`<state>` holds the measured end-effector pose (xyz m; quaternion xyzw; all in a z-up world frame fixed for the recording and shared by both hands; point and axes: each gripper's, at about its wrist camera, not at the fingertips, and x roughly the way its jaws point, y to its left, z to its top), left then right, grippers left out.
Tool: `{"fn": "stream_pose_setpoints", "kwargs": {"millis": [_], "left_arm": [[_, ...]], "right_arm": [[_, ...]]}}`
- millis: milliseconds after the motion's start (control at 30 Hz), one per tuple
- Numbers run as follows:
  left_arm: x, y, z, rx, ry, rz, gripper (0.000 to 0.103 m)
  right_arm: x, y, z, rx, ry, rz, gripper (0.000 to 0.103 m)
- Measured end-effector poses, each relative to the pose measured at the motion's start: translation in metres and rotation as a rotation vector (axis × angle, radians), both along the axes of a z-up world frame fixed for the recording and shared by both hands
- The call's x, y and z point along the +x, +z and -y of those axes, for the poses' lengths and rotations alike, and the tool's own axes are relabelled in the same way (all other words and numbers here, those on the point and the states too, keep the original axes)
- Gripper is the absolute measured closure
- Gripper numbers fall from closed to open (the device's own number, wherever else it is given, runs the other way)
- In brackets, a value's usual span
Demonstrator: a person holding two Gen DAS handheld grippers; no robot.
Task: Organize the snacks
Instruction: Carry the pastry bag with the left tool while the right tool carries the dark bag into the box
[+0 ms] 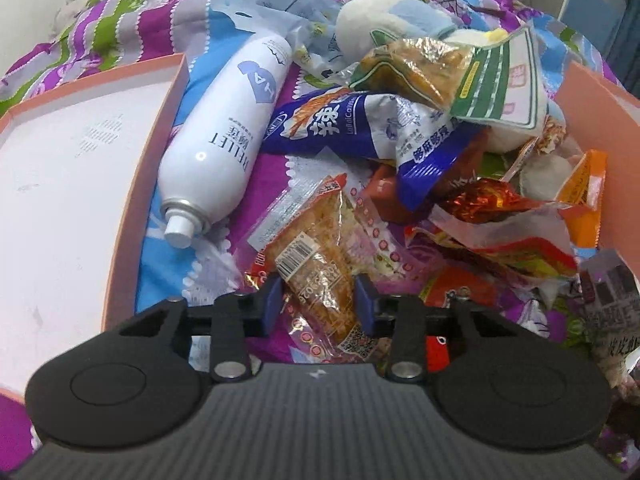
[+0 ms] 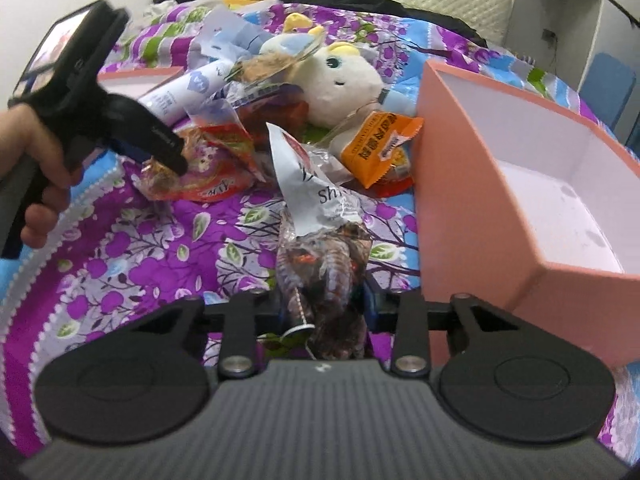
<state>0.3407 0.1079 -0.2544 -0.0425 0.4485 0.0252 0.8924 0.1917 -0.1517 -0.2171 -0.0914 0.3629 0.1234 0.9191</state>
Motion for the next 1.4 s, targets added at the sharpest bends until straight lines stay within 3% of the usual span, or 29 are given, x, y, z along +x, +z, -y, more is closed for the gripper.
{"fn": "stream_pose_setpoints", "kwargs": {"millis": [367,900,1100,1400], "left_arm": [[-0.07,0.04,0.014,-0.043,-0.002,0.006,0.062],[-0.189,0.078,0.02,-0.145,0.108,0.02,0.062],[-0.199,0.112,0.033,-0.15,0.076,0.059,0.062],[-0.179,0.183,0.064,-0.161,-0.008,0.174,0.062]], "right_arm": [[-0.032,0.027,0.022,0.091,-0.018,0.004,0.068],[-0.076,0.061,0.048,0.146,-0.024,0.041,0.068],[-0.081,0.085,0.054,0.157,-0.031,0.094,0.068],[-0.067,0.132,0.077,0.19,-0.075,0.199,0.068]]}}
